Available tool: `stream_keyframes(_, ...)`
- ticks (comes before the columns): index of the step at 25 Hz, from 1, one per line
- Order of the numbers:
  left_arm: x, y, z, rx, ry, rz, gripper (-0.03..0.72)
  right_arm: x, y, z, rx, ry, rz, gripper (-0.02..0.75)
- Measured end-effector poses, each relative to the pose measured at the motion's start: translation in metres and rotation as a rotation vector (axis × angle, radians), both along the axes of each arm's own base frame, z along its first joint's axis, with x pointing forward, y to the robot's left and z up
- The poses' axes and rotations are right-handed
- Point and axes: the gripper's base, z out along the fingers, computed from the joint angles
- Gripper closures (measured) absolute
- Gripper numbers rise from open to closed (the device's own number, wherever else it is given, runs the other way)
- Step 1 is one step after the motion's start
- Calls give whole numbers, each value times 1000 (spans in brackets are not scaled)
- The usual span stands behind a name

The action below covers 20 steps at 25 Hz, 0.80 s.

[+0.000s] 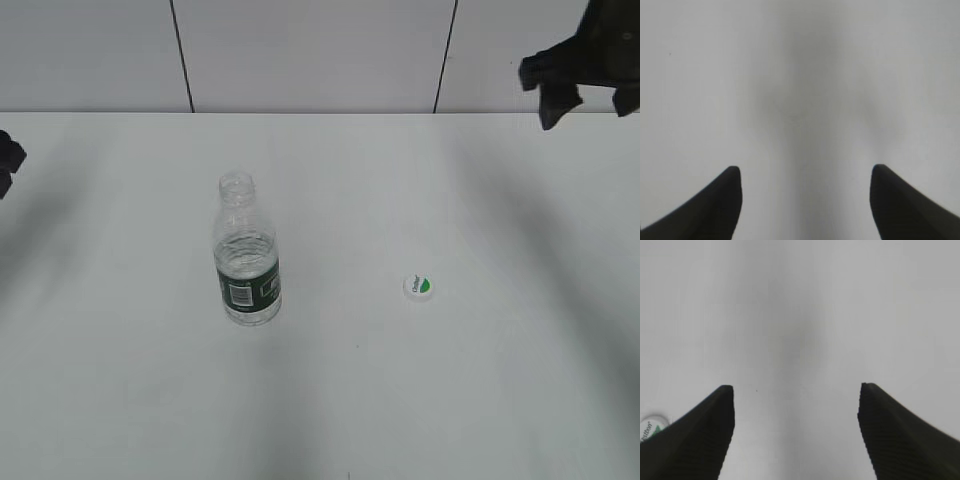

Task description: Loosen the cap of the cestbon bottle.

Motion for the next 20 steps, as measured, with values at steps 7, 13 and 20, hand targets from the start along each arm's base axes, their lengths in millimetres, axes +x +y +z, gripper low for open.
stream_keyframes(7, -13, -8, 1, -86, 165, -21, 210, -8, -47, 0, 52, 180, -57, 146)
stream_keyframes(13, -34, -10, 3, -126, 227, -4, 210, -43, -52, 25, 82, 136, -54, 146)
stream_keyframes(20, -88, -12, -4, -183, 263, 13, 210, -113, -60, 28, 90, 113, -50, 146)
